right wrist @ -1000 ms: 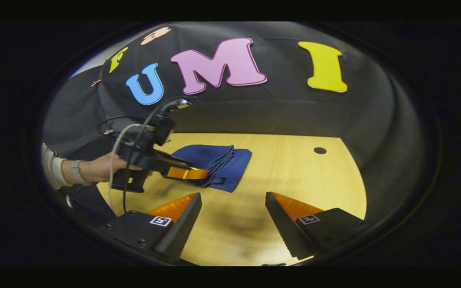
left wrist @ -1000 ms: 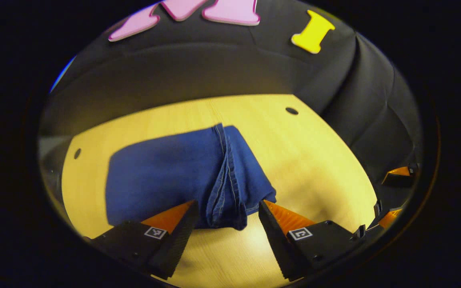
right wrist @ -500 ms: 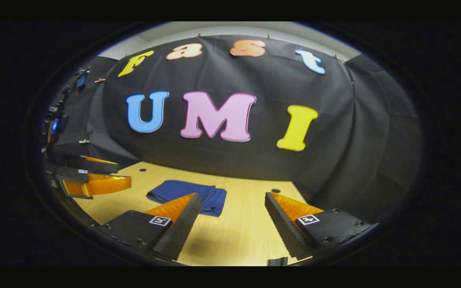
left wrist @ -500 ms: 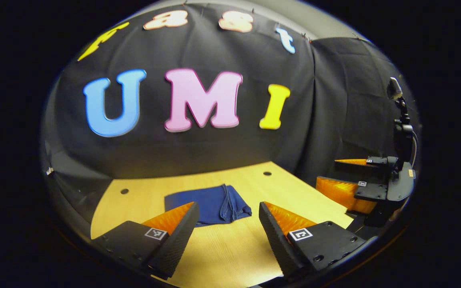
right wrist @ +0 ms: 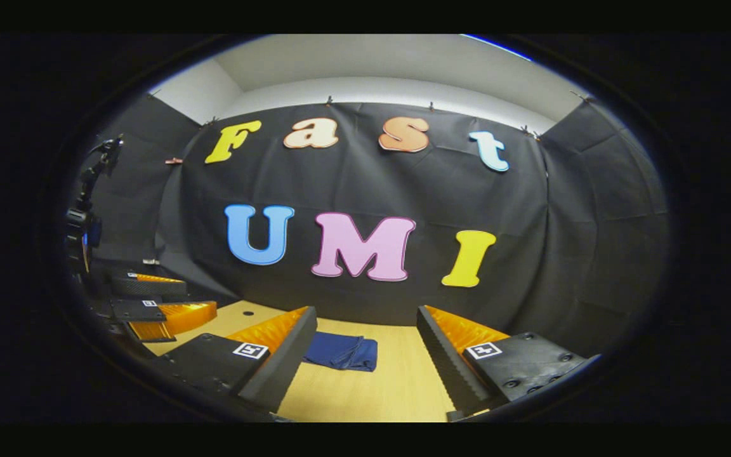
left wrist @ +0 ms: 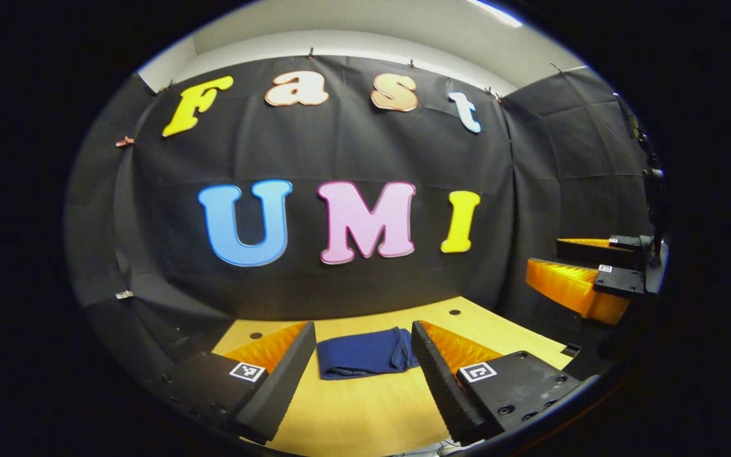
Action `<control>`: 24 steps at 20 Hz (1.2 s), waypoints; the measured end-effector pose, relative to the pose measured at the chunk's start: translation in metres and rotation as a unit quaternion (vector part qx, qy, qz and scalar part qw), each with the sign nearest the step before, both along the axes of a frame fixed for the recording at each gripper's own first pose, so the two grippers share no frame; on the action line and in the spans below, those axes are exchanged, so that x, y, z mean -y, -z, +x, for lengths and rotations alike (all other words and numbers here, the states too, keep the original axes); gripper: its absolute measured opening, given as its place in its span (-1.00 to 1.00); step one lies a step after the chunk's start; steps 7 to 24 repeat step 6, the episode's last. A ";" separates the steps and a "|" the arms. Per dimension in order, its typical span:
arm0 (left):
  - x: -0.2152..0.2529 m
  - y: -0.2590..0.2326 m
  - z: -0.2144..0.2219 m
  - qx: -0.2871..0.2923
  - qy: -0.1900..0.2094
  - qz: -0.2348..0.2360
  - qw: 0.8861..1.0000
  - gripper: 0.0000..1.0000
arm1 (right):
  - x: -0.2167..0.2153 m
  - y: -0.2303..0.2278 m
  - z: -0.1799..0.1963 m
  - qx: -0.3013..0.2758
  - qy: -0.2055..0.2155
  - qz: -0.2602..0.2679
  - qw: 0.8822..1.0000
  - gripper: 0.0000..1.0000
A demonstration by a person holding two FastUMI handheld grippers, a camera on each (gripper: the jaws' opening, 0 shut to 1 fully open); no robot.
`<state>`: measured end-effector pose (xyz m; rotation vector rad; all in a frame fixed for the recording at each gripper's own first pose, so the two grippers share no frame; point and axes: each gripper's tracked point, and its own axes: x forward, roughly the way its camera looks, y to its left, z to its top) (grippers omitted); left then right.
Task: Grasp the waist and the cuffs of the jeans and fold them to make the two legs overlap; first hold the waist and fold one-third of the jeans toward the cuffs, then hold the cuffs and fold the remaining one-third in the same direction to finish folding.
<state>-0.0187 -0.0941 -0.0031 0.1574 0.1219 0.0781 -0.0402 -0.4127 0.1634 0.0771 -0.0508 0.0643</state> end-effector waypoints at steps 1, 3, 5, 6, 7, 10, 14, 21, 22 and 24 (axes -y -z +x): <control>-0.002 -0.006 0.001 0.008 -0.006 -0.004 1.000 0.91 | 0.002 -0.001 -0.002 0.000 0.003 0.003 1.000 0.90; -0.003 -0.013 0.005 0.016 -0.006 -0.017 1.000 0.83 | 0.004 -0.002 -0.004 0.002 0.005 0.005 1.000 0.90; -0.006 -0.016 0.007 0.017 -0.005 -0.021 1.000 0.90 | 0.010 -0.004 -0.006 0.004 0.011 0.004 1.000 0.90; -0.009 -0.017 0.008 0.015 -0.007 -0.019 1.000 0.91 | 0.013 -0.004 -0.007 0.005 0.014 0.002 1.000 0.94; -0.009 -0.017 0.008 0.015 -0.007 -0.019 1.000 0.91 | 0.013 -0.004 -0.007 0.005 0.014 0.002 1.000 0.94; -0.009 -0.017 0.008 0.015 -0.007 -0.019 1.000 0.91 | 0.013 -0.004 -0.007 0.005 0.014 0.002 1.000 0.94; -0.009 -0.017 0.008 0.015 -0.007 -0.019 1.000 0.91 | 0.013 -0.004 -0.007 0.005 0.014 0.002 1.000 0.94; -0.009 -0.017 0.008 0.015 -0.007 -0.019 1.000 0.91 | 0.013 -0.004 -0.007 0.005 0.014 0.002 1.000 0.94; -0.009 -0.017 0.008 0.015 -0.007 -0.019 1.000 0.91 | 0.013 -0.004 -0.007 0.005 0.014 0.002 1.000 0.94; -0.009 -0.017 0.008 0.015 -0.007 -0.019 1.000 0.91 | 0.013 -0.004 -0.007 0.005 0.014 0.002 1.000 0.94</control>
